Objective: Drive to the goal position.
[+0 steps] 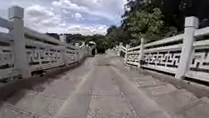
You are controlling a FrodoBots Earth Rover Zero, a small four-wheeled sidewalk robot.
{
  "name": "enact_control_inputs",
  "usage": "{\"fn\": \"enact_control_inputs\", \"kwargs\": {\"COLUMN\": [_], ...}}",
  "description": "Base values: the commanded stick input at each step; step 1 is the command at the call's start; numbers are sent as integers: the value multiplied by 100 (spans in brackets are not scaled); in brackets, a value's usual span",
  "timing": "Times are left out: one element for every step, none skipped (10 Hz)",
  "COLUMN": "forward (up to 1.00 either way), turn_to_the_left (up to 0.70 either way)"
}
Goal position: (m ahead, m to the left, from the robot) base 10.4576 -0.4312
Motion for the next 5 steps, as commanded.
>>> {"fn": "enact_control_inputs", "kwargs": {"forward": [70, 70, 70, 70, 70], "turn_to_the_left": [0, 0, 0, 0, 0]}}
